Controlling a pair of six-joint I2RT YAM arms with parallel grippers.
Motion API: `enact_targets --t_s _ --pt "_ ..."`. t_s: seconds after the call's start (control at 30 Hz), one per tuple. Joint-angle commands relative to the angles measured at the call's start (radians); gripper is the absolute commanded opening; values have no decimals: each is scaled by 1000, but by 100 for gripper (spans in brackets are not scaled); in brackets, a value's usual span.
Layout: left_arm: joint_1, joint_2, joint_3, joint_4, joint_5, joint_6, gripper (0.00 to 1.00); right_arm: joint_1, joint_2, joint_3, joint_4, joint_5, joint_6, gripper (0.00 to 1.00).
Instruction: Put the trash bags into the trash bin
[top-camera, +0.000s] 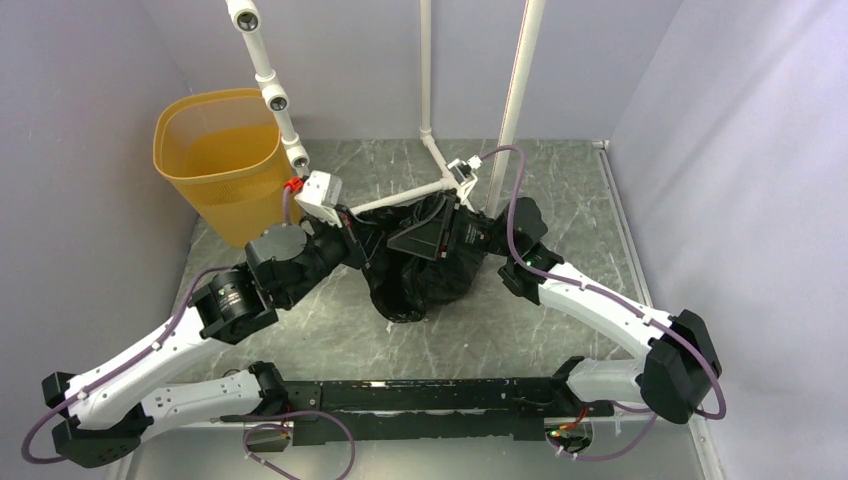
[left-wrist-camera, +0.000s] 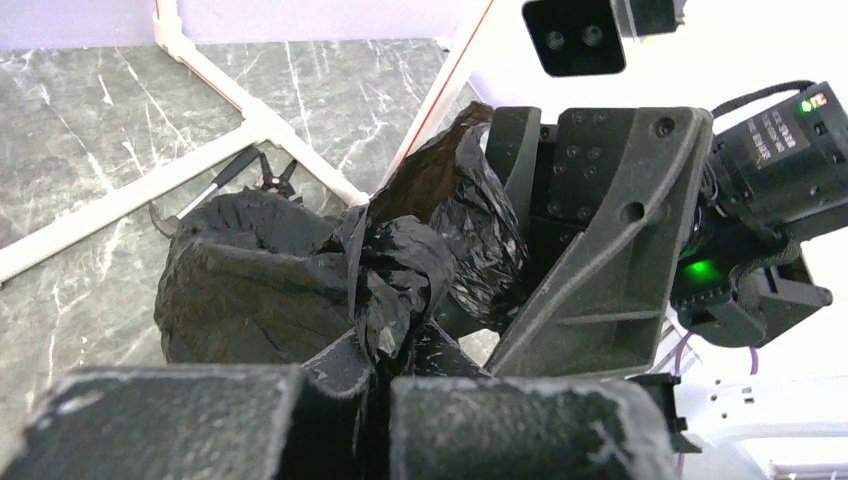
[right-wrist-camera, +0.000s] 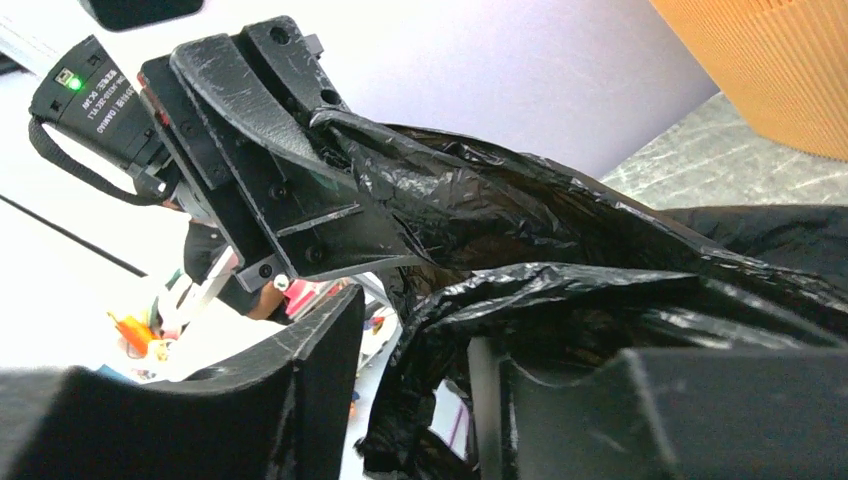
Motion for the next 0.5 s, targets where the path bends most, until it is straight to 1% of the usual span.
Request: enact_targets --t_s 0.0,0.07,0.17,0.37,0.47 --pt "3 2 30 19 -52 -82 3 17 -21 62 36 -30 -60 50" --pt "3 23 48 -6 -74 -112 3 32 -26 82 -24 -25 -106 55" --pt "2 46 51 -2 -91 -154 2 66 -32 119 -140 -6 -213 60" --pt "3 74 57 8 -93 -246 3 136 -36 193 -388 124 -411 62" --pt "3 82 63 1 -94 -268 2 158 -41 198 -421 182 -463 62"
